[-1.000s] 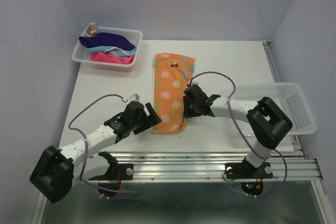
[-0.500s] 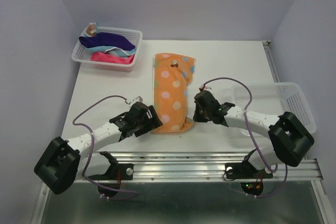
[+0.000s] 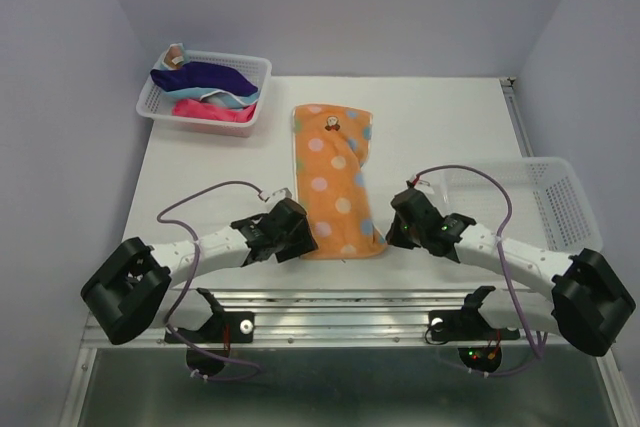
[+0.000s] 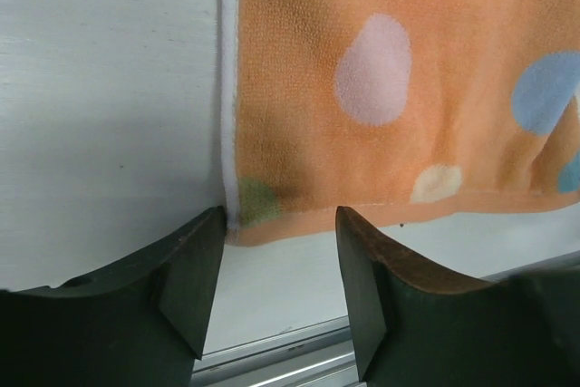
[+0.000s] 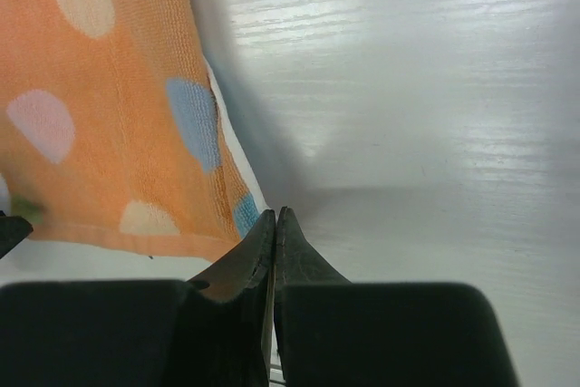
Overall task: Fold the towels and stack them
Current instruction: Flatten out the crumpled towel
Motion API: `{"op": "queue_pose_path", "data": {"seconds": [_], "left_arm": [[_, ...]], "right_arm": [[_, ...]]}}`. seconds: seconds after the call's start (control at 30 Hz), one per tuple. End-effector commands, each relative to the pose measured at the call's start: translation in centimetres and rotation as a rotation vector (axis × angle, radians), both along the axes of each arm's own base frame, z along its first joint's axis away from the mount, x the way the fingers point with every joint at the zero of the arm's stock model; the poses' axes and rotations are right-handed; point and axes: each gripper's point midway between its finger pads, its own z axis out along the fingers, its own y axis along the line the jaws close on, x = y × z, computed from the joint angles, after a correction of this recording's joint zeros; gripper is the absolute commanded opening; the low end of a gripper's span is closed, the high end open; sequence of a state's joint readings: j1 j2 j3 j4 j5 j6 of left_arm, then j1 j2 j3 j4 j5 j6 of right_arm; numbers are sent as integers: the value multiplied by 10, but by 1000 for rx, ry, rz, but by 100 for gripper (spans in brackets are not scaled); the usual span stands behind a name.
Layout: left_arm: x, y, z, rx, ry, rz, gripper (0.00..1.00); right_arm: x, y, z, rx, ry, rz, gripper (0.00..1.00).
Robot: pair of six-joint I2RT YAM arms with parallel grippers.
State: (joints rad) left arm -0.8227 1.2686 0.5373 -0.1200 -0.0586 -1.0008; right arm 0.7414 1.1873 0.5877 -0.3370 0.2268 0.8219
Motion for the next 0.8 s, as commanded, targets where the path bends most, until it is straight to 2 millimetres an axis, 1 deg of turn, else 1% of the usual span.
{"op": "queue_pose_path", "data": {"seconds": [0.0, 0.13, 0.27, 0.33, 0.37, 0.4, 0.43, 0.47, 0.53, 0.57, 0.63, 0.73, 0.77], "left_arm": [[-22, 25, -26, 133, 103, 45, 61], [-29, 25, -28, 160, 120, 61, 61], [-43, 23, -25, 175, 141, 50, 61], [-52, 18, -23, 182, 158, 23, 61], [-55, 20, -24, 204, 165, 24, 61], [-58, 31, -25, 262, 172, 36, 61], [-57, 32, -22, 277, 169, 48, 61], [-60, 36, -23, 302, 174, 57, 61], [-53, 36, -23, 313, 150, 74, 61], [-52, 36, -26, 329, 151, 73, 61], [-43, 31, -23, 338, 130, 85, 61], [-38, 32, -29, 380, 133, 103, 61], [-39, 33, -34, 402, 144, 103, 61]], "right_arm": [[-3, 1, 3, 30, -11, -15, 1], [-3, 6, 2, 44, -7, -4, 1], [-3, 8, 1, 49, -2, 0, 1], [-2, 9, 2, 47, -6, 6, 1], [-1, 8, 4, 45, -10, 6, 1], [-1, 8, 4, 45, -11, 7, 1], [-1, 8, 4, 44, -15, 8, 1], [-1, 8, 4, 44, -15, 9, 1], [-1, 9, 4, 52, -23, 15, 1], [0, 10, 4, 54, -22, 16, 1], [-2, 10, 2, 54, -16, 25, 1], [-2, 11, 3, 52, -18, 31, 1], [-2, 10, 3, 51, -19, 31, 1]]}}
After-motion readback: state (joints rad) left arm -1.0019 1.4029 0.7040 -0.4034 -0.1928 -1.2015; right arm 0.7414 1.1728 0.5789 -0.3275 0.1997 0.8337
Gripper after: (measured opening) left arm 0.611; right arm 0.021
